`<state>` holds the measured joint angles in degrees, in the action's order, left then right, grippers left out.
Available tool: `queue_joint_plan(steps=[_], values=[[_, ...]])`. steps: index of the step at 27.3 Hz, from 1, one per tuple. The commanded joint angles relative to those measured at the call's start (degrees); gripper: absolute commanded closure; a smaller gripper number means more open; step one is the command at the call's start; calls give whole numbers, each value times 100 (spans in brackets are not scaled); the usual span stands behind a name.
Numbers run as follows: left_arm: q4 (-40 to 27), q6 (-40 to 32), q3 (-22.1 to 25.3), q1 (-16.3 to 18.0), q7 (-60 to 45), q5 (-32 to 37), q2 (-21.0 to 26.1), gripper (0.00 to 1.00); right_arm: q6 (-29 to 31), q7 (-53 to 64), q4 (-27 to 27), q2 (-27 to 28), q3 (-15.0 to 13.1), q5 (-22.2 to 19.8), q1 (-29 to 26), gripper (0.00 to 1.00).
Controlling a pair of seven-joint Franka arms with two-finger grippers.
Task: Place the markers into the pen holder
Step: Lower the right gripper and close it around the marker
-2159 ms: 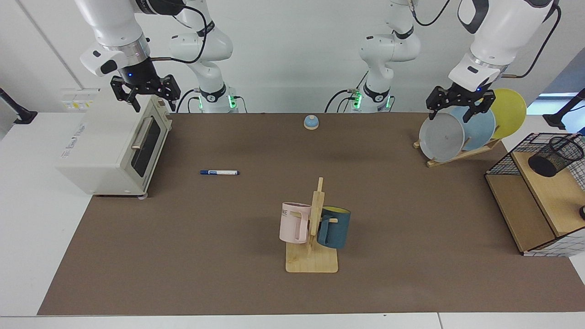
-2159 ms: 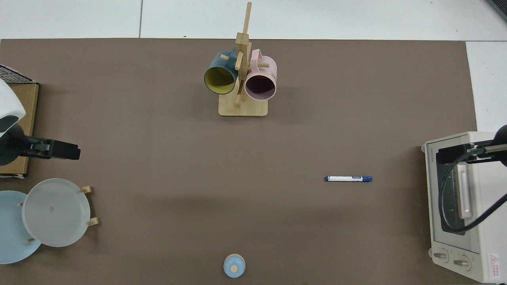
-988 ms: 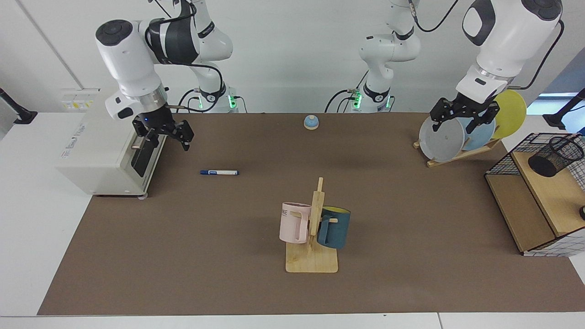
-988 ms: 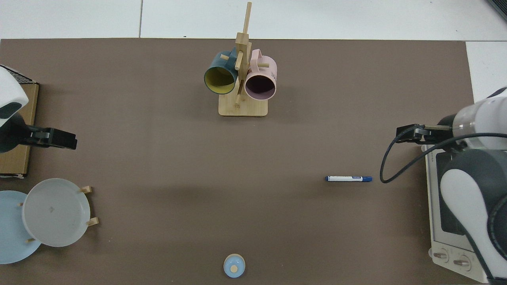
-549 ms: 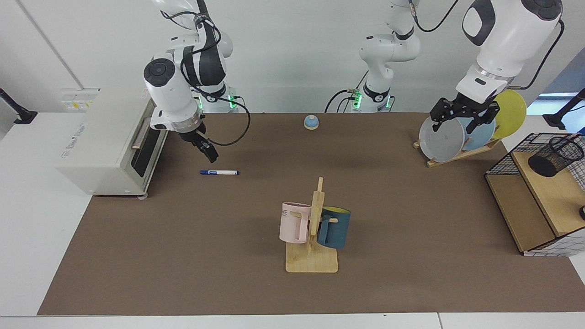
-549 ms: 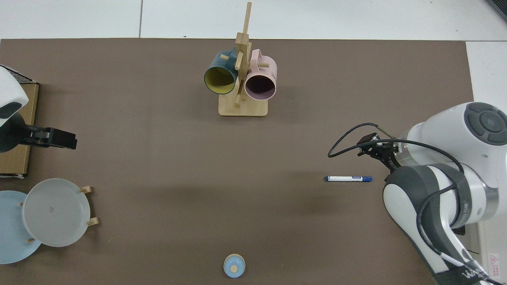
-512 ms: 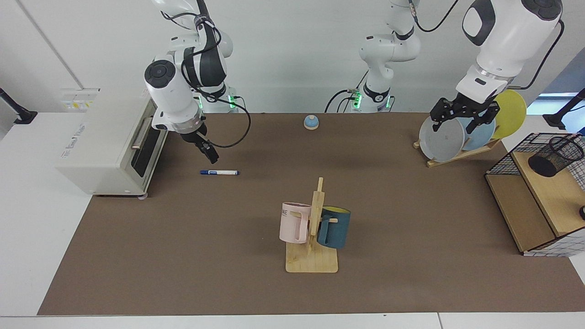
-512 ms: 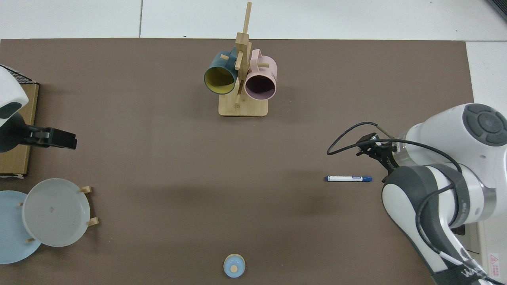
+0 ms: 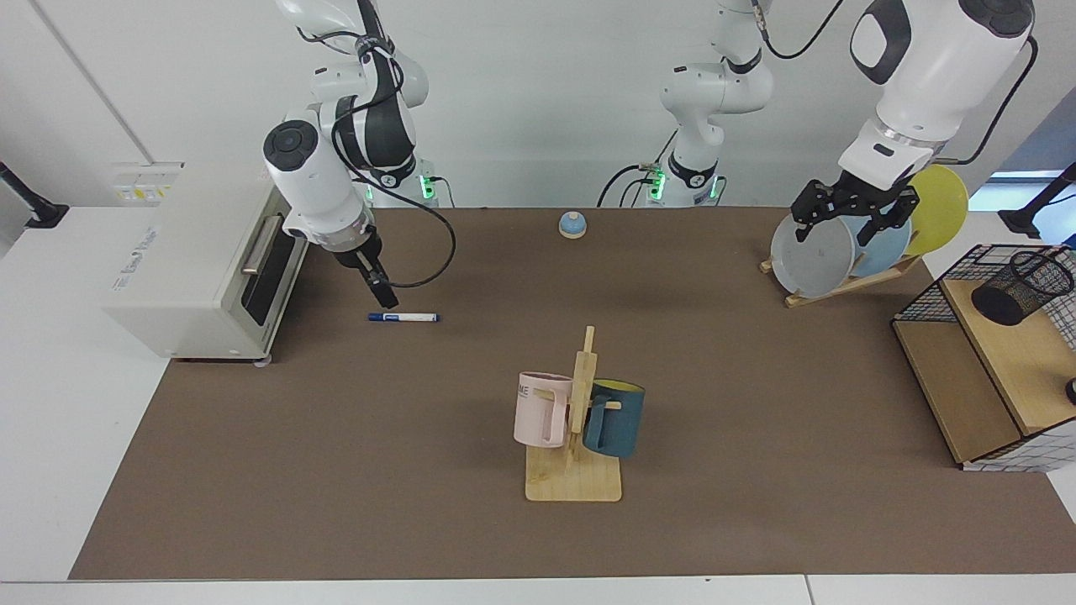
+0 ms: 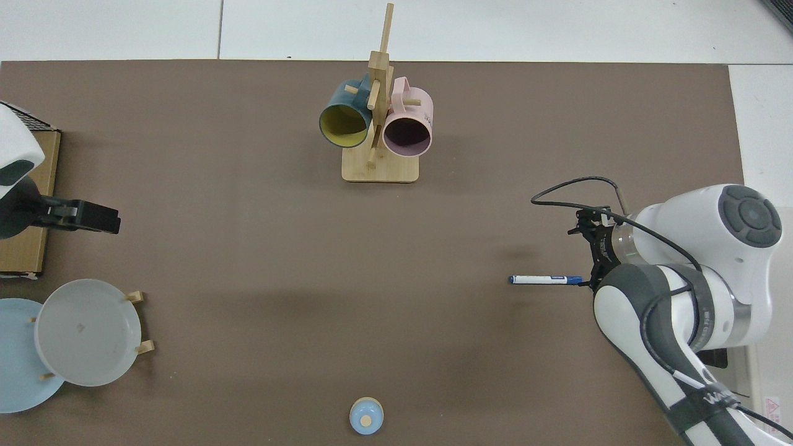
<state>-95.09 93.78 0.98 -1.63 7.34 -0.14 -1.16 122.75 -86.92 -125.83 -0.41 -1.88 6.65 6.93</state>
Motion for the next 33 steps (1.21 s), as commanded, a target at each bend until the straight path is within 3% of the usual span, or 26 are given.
queue_joint_plan(steps=[1,20,29,31,33], values=[[-9,17,-28,22,40,84,-16,0,188,-589,-126,75,48,126,-113,0],[-89,-9,-28,31,31,84,-43,0,847,-54,-706,559,57,126,-254,0],[-89,-26,-28,31,31,84,-43,0,900,-27,-715,656,48,284,-245,1],[-89,-35,-28,22,31,84,-43,0,900,-9,-715,682,57,284,-254,2],[-89,-35,-28,31,22,84,-43,0,900,69,-715,691,48,284,-245,12]])
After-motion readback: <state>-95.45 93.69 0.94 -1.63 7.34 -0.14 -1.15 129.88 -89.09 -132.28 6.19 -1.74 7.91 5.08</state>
